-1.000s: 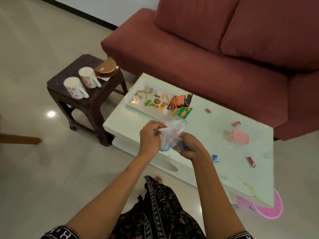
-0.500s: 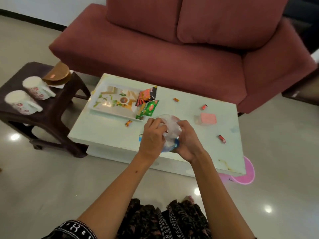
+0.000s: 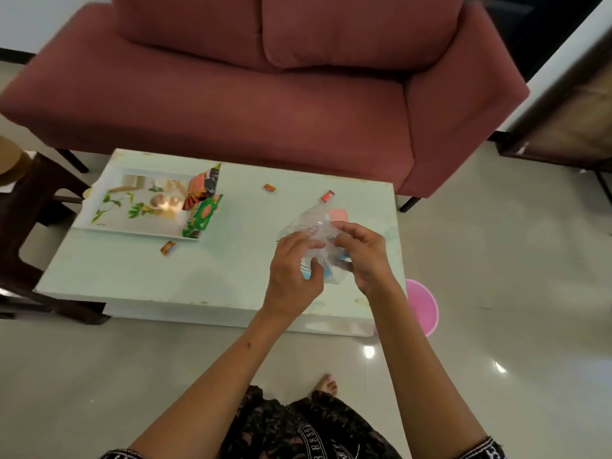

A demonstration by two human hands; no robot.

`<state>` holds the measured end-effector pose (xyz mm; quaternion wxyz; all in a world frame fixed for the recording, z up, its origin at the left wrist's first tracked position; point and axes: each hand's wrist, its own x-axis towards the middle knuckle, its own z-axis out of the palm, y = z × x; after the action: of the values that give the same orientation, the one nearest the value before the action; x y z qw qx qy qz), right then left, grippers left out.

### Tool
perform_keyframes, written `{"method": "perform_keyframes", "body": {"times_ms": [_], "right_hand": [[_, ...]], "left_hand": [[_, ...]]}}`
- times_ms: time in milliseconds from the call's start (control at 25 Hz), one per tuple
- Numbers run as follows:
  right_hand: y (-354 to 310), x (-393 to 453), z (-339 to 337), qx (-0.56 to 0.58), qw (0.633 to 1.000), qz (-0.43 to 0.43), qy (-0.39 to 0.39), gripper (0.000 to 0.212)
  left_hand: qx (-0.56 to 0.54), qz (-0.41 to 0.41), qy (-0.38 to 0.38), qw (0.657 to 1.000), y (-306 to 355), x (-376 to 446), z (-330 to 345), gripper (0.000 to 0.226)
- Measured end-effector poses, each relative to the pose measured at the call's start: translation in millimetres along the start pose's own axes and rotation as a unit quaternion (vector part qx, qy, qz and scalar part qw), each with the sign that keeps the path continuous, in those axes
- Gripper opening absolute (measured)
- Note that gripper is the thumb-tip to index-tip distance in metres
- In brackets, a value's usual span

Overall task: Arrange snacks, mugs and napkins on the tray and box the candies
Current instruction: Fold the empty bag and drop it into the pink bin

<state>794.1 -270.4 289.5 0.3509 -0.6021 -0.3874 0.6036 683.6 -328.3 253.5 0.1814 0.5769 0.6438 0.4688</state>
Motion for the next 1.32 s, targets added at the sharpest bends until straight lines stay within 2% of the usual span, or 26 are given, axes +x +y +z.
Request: {"method": "perform_keyframes", "body": {"times_ms": [80, 160, 240, 320, 400, 480, 600, 680, 720, 840, 880, 960, 1040, 1080, 1160, 1240, 1320], "right_hand": [[-0.9, 13.3, -27.3, 0.005, 1.0, -0.024, 0.007, 0.026], [2.3, 20.9, -51.7, 0.014, 0.999, -0.043, 0.005, 0.03], [5.7, 27.4, -75.7, 0.035, 0.998, -0.046, -0.009, 0.036], [9.2, 35.0, -102.2, 0.056, 0.997, -0.039, -0.038, 0.046], [14.4, 43.2, -127.5, 0.07, 0.995, -0.018, -0.07, 0.052], [21.4, 46.7, -143.7, 0.083, 0.994, 0.005, -0.076, 0.048], [38.2, 57.1, -160.2, 0.04, 0.999, 0.002, 0.018, 0.033], [53.3, 70.5, -172.4, -0.068, 0.994, 0.021, 0.086, 0.054], [58.9, 76.5, -177.0, -0.108, 0.989, 0.032, 0.092, 0.06], [76.0, 91.4, -188.1, -0.158, 0.985, -0.013, 0.073, 0.044], [82.5, 94.3, -192.7, -0.179, 0.981, -0.02, 0.069, 0.045], [95.7, 97.6, -205.2, -0.192, 0.981, -0.016, 0.036, 0.053], [114.6, 101.0, -217.6, -0.243, 0.969, -0.035, 0.015, 0.069], [126.8, 104.3, -223.9, -0.29, 0.955, -0.052, 0.034, 0.075], [153.6, 114.1, -237.0, -0.333, 0.929, -0.081, 0.142, 0.061], [174.2, 123.6, -250.2, -0.303, 0.914, -0.094, 0.252, 0.039], [191.5, 137.5, -266.2, -0.242, 0.919, -0.059, 0.307, 0.029]], "left_hand": [[-0.071, -0.087, 0.033, 0.993, 24.1, 6.9, 20.2, 0.032], [-0.049, -0.13, 0.042, 0.989, 36.7, 14.5, 41.7, 0.057], [-0.015, -0.136, -0.022, 0.99, 38.9, 22.0, 63.5, 0.088], [-0.055, -0.147, -0.14, 0.978, 40.6, 29.3, 82.9, 0.102], [-0.099, -0.158, -0.207, 0.96, 46.1, 35.6, 101.4, 0.091], [-0.106, -0.205, -0.222, 0.947, 50.5, 36.7, 119.6, 0.071], [-0.094, -0.264, -0.209, 0.937, 50.5, 32.1, 151.9, 0.035], [-0.102, -0.298, -0.193, 0.929, 47.7, 28.8, 173.9, 0.023], [-0.115, -0.323, -0.185, 0.921, 46.7, 28.2, 185.0, 0.02], [-0.154, -0.414, -0.193, 0.876, 32.7, 29.8, 227.4, 0.026], [-0.168, -0.44, -0.2, 0.859, 25.4, 30.8, 242.2, 0.03], [-0.192, -0.474, -0.22, 0.83, 13.0, 33.0, 272.7, 0.043], [-0.198, -0.491, -0.257, 0.809, 5.7, 34.8, 300.3, 0.042], [-0.191, -0.498, -0.283, 0.797, 3.3, 34.0, 313.7, 0.035], [-0.172, -0.516, -0.35, 0.762, 4.2, 29.9, 338.7, 0.021], [-0.18, -0.545, -0.402, 0.714, 5.0, 24.4, 359.3, 0.019], [-0.189, -0.56, -0.414, 0.692, 1.9, 19.4, 377.7, 0.03]]}}
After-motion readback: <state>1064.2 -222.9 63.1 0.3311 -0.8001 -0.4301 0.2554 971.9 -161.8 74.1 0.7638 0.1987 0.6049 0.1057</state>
